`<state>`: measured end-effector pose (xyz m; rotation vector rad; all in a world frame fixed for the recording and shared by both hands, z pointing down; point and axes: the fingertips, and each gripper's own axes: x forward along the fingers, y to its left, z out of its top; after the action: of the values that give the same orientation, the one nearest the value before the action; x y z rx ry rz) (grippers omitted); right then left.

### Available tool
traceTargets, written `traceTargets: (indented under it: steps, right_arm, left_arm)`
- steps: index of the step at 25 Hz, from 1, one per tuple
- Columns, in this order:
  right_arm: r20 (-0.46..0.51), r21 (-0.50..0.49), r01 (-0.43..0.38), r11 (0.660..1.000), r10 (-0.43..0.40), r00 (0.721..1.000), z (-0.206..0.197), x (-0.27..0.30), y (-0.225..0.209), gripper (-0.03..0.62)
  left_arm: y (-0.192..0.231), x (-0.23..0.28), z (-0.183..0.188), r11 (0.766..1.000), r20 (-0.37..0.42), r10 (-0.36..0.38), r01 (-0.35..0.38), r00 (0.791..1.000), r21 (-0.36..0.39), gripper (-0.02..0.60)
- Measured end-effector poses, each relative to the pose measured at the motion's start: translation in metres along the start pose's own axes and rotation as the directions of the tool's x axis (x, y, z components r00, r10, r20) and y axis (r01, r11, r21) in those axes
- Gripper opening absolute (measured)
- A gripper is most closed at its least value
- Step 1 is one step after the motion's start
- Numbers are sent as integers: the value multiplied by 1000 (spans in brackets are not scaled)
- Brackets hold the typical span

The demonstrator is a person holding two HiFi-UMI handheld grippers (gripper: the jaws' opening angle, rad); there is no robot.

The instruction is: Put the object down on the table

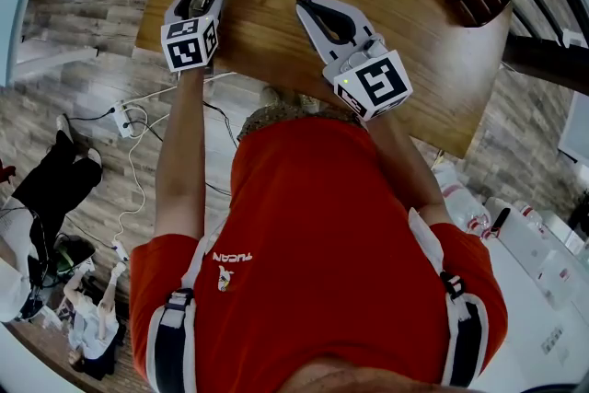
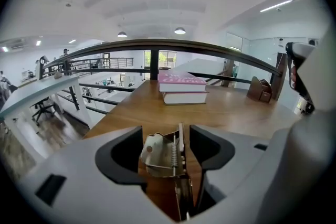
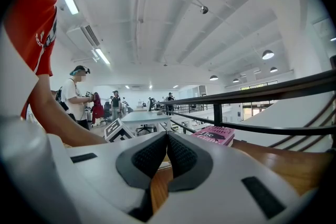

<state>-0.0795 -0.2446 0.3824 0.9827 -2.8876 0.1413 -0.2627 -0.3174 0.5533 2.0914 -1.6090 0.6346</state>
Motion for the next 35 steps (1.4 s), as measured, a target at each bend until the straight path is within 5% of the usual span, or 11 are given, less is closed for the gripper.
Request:
traceTargets:
  steps: [8,15,20,26,30,35]
  right_arm:
    - [-1,0,-2,1000,2,1000,1,-1,2,25]
    - [19,7,-10,1000,10,1000,4,-2,2,25]
    - [42,14,-33,999,33,999,8,-3,8,25]
    - [85,17,-65,998,64,994,19,-1,13,25]
    - [120,-12,-83,996,84,989,36,-3,12,25]
    - [178,-23,-92,995,95,979,61,-9,12,25]
  left_arm:
    - [17,-9,4,1000,37,31,-31,999,-6,273]
    - [0,-44,40,1000,205,-5,6,979,-3,272]
    - [-23,-83,74,999,347,-41,43,937,2,231]
    - [-48,-134,111,997,500,-74,76,863,15,103]
    - [-62,-166,124,996,560,-79,88,825,10,25]
    - [-79,-193,135,993,606,-92,118,790,-4,9]
